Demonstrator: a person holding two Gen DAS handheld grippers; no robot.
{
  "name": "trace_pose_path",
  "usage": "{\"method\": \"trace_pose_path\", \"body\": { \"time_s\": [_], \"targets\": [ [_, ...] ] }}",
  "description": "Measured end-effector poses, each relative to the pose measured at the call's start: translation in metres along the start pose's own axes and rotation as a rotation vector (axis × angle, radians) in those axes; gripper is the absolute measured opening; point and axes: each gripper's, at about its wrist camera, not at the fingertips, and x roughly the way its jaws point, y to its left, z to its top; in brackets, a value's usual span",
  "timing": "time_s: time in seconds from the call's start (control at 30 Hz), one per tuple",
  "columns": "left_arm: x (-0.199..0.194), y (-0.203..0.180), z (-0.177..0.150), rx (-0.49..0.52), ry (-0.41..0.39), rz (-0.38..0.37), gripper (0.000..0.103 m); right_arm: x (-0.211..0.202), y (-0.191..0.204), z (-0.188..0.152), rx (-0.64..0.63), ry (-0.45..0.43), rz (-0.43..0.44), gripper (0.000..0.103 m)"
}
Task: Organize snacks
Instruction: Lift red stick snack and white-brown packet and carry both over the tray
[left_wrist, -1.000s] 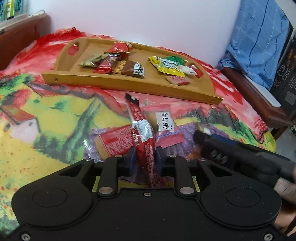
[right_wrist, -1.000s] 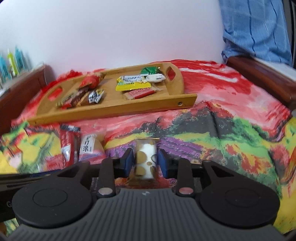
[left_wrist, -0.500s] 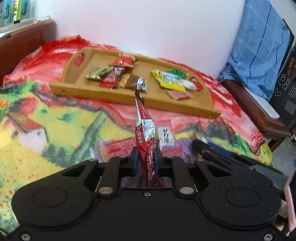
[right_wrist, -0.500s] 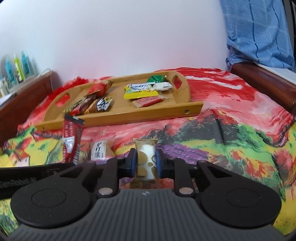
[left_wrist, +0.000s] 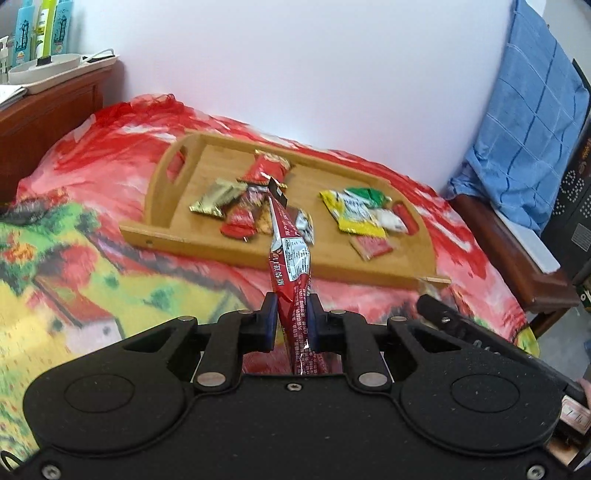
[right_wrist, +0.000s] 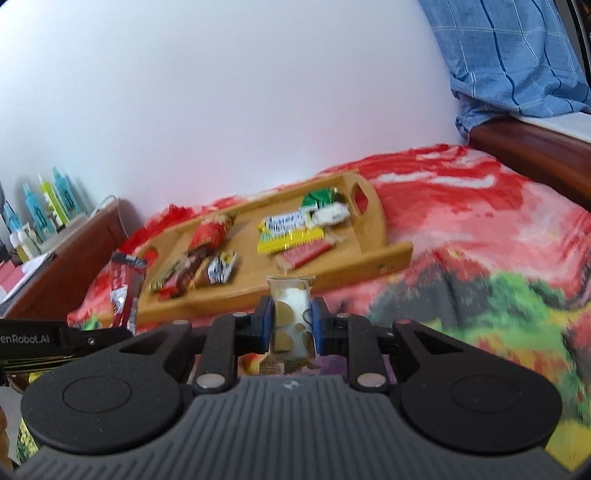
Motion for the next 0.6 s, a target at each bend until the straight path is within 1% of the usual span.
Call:
{"method": "trace_pose_path", "body": {
  "time_s": [0.17,0.3,0.47,0.6],
  "targets": [
    [0.006,0.007,0.026,-0.008,-0.015,0.014,0.015,0.008,-0.006,0.018,0.002,-0.022,0.010,0.026],
    [0.016,0.014,0.047,-0.022,-0.020,0.024,0.015,0.022,-0.013,0.033,0.013,-0.022,0.005,0.026],
    [0.037,0.024,0.075,-0.025,-0.022,0.046,0.015,0.042,-0.019,0.050,0.012,-0.021,-0.025,0.026],
    [0.059,0.031,0.099,-0.004,-0.014,0.077,0.015,0.058,-0.023,0.058,0.000,-0.008,-0.038,0.026]
  ]
}}
